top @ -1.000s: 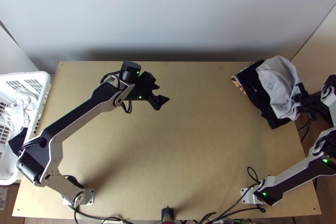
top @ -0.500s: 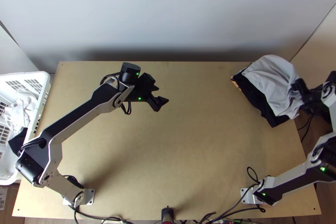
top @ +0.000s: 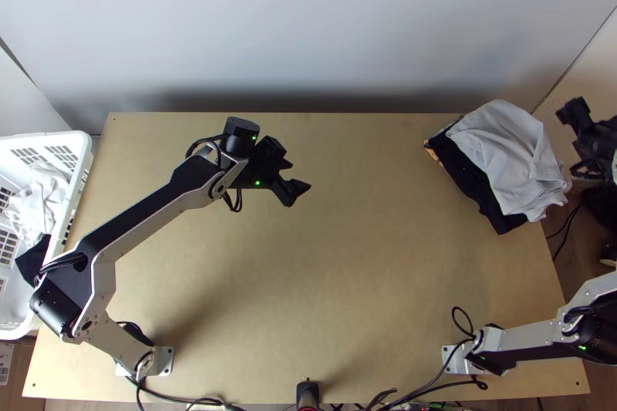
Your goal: Fold the t-shirt
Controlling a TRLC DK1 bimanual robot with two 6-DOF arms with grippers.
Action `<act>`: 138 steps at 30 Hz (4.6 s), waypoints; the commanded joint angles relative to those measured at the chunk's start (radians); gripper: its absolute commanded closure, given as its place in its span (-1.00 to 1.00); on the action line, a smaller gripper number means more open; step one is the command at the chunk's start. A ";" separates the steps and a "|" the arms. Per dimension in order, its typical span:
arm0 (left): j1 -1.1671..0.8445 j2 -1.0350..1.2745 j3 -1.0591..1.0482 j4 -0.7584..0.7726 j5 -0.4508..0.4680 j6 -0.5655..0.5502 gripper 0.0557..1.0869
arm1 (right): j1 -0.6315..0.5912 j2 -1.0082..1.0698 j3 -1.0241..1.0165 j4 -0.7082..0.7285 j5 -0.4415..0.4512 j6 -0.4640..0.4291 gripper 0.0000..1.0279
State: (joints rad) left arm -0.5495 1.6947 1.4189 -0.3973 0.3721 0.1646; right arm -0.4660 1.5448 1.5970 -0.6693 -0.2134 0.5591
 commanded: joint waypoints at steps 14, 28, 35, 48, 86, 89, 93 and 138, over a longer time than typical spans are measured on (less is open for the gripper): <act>0.043 -0.035 -0.038 0.002 -0.002 0.019 -0.90 | 0.013 0.394 0.172 -0.059 -0.231 0.168 -0.90; 0.051 -0.018 -0.038 0.006 -0.002 0.023 -0.90 | 0.010 0.399 0.215 0.071 0.035 -0.039 -0.90; 0.063 -0.017 -0.040 0.014 -0.002 0.023 -0.90 | 0.032 0.356 0.184 0.149 0.193 -0.119 -0.90; 0.079 -0.026 -0.078 0.025 -0.001 0.024 -0.90 | -0.017 0.347 0.351 -0.613 -0.167 0.168 -0.86; 0.074 -0.030 -0.066 0.026 -0.001 0.018 -0.90 | -0.060 0.328 0.325 0.119 -0.087 0.027 -0.86; 0.071 -0.018 -0.061 0.032 -0.001 0.015 -0.90 | -0.005 0.377 0.371 -0.069 -0.181 0.061 -0.86; 0.065 0.031 -0.049 0.035 -0.001 0.009 -0.90 | 0.069 0.403 0.337 -0.127 -0.254 0.047 -0.86; 0.109 -0.020 -0.097 0.043 -0.001 0.032 -0.90 | 0.291 0.285 0.159 0.060 0.298 -0.349 -0.87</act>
State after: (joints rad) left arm -0.4412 1.6947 1.3350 -0.3576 0.3710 0.1955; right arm -0.1913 1.8797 1.8282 -0.7719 -0.1432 0.4023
